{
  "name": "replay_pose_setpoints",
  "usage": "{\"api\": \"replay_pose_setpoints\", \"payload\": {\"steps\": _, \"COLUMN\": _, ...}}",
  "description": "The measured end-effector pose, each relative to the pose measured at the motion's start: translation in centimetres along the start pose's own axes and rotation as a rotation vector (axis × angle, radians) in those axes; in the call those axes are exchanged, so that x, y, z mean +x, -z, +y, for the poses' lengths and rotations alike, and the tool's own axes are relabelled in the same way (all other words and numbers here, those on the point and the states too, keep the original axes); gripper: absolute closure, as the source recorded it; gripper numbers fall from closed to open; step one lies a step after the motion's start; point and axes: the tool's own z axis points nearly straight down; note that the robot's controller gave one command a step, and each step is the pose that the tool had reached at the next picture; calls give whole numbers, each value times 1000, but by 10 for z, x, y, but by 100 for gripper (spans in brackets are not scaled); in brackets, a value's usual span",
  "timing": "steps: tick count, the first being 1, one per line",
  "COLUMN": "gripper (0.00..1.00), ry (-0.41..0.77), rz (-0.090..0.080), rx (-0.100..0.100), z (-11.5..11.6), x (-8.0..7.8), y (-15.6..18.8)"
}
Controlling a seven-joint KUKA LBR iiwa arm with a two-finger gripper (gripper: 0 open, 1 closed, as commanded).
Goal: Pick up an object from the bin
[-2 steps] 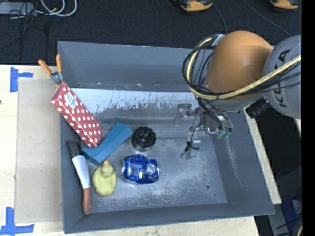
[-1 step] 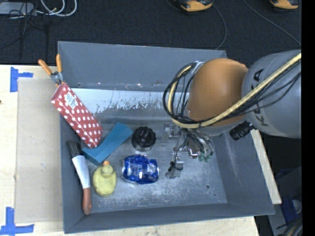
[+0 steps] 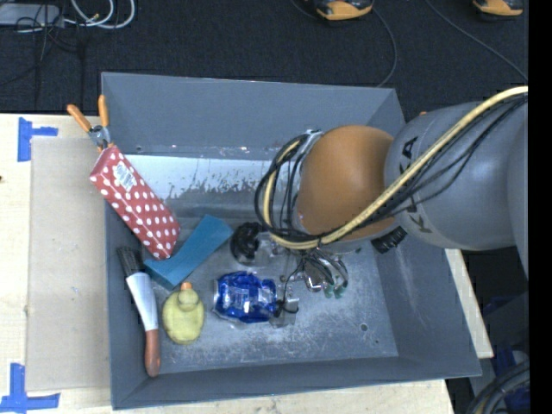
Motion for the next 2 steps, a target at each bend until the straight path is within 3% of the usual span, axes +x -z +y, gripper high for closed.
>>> {"api": "replay_pose_setpoints", "payload": {"steps": 1, "gripper": 0, "ry": 158, "rz": -2, "rx": 1, "z": 5, "x": 4, "y": -37}}
{"api": "replay_pose_setpoints", "payload": {"steps": 2, "gripper": 100, "ry": -90, "rz": -10, "rx": -2, "z": 14, "x": 17, "y": -91}}
